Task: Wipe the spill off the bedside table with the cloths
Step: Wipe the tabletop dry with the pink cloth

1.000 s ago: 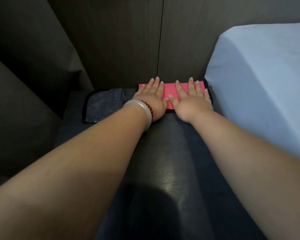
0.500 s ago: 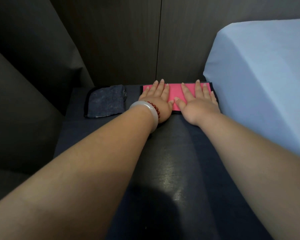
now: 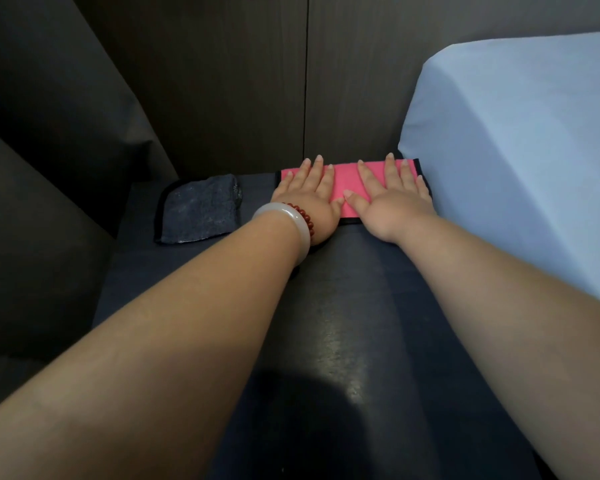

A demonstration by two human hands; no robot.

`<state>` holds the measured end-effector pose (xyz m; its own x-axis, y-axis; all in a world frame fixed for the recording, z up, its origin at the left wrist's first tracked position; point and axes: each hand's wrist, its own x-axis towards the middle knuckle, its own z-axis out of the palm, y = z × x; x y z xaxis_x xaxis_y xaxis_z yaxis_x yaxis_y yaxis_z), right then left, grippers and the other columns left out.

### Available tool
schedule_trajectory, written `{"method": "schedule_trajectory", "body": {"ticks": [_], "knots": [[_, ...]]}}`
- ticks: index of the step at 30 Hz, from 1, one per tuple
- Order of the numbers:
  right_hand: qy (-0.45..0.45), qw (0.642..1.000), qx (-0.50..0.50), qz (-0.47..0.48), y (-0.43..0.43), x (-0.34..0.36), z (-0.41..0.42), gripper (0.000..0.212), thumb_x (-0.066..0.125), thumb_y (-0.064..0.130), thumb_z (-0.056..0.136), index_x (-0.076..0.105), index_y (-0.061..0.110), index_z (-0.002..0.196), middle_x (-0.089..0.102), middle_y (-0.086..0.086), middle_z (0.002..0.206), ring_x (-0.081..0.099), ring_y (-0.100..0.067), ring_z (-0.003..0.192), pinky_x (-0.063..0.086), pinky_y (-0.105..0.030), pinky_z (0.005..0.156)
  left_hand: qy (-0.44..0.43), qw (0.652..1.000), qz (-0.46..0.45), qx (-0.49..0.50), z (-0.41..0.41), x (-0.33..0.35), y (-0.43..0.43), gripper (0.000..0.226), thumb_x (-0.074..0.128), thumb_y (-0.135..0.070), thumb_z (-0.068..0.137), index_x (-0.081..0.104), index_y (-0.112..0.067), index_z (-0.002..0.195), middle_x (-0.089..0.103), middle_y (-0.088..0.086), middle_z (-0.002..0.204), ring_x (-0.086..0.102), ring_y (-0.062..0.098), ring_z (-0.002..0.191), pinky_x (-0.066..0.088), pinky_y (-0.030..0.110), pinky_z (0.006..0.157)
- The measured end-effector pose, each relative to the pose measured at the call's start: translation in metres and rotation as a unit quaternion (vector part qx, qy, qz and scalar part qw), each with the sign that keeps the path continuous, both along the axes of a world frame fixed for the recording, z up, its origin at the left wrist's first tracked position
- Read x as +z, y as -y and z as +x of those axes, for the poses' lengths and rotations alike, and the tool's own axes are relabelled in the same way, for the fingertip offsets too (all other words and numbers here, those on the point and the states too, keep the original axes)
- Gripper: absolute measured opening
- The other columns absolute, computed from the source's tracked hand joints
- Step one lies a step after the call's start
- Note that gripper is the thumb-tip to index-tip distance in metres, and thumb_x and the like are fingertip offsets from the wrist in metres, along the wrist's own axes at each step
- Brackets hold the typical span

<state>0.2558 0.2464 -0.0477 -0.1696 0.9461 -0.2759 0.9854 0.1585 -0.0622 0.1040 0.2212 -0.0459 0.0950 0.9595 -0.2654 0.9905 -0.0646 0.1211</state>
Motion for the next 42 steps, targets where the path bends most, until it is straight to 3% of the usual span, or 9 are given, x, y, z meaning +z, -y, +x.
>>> {"method": "schedule_trajectory", "body": {"ticks": [42], "knots": [[-0.019,0.999,-0.037,0.025,0.266,-0.001,0.060,0.066,0.011,0.070,0.088,-0.012,0.046,0.144,-0.022,-0.003,0.156,-0.020,-0.022,0.143,-0.011,-0.041,0.116,0.019,0.999,0.011,-0.042,0.052,-0.003,0.251,0.065,0.011,-0.048,0.100,-0.013,-0.018,0.151,-0.021,0.001,0.159,-0.020,0.018,0.145,-0.009,0.039,0.118]]}}
